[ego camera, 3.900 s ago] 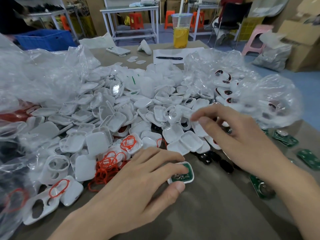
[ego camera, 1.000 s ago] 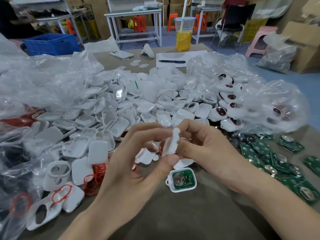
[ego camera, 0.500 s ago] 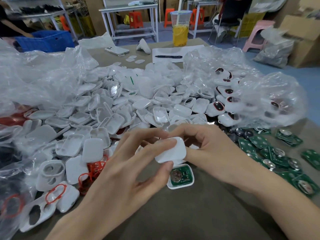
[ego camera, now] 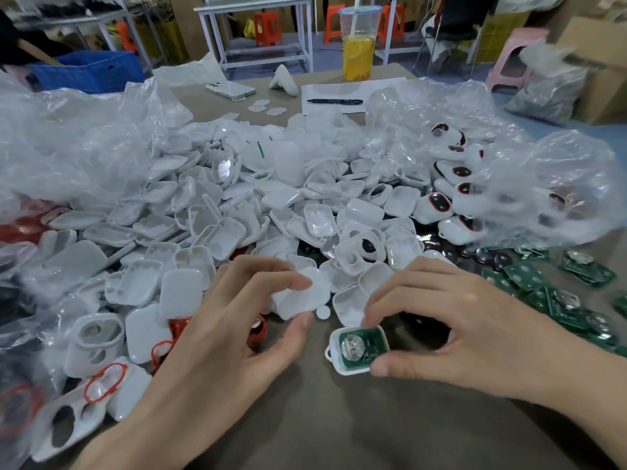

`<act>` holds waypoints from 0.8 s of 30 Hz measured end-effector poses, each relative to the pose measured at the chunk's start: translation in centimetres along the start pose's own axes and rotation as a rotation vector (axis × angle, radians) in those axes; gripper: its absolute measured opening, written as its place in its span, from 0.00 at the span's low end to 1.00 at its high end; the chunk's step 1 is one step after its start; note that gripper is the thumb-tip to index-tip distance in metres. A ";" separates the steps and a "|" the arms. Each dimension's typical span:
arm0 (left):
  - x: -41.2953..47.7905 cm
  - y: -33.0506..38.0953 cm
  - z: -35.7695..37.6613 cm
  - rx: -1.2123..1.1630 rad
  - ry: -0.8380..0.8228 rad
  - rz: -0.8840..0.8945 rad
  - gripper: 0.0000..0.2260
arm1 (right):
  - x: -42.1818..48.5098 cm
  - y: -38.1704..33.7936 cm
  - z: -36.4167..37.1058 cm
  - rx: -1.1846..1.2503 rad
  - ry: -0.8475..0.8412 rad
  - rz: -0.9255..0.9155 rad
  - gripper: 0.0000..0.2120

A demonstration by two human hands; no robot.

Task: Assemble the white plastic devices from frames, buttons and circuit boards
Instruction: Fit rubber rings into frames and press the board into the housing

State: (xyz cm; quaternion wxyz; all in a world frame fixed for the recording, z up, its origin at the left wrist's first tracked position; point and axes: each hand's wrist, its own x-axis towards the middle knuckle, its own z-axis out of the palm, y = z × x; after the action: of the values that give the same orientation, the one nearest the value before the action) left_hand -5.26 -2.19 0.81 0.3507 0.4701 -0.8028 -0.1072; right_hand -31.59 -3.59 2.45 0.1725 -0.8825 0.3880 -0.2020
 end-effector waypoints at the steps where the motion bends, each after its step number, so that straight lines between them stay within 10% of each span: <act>1: 0.0 0.0 0.0 -0.002 0.000 -0.004 0.12 | 0.0 0.0 0.1 -0.030 -0.018 -0.016 0.16; 24: 0.0 0.4 -0.3 0.008 -0.064 0.020 0.11 | 0.0 0.0 0.7 -0.146 -0.059 -0.058 0.16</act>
State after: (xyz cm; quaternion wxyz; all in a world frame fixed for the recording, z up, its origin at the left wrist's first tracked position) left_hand -5.36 -1.93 1.21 0.3239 0.4600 -0.8186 -0.1156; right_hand -31.25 -3.46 1.87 0.1132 -0.9092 0.3707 -0.1519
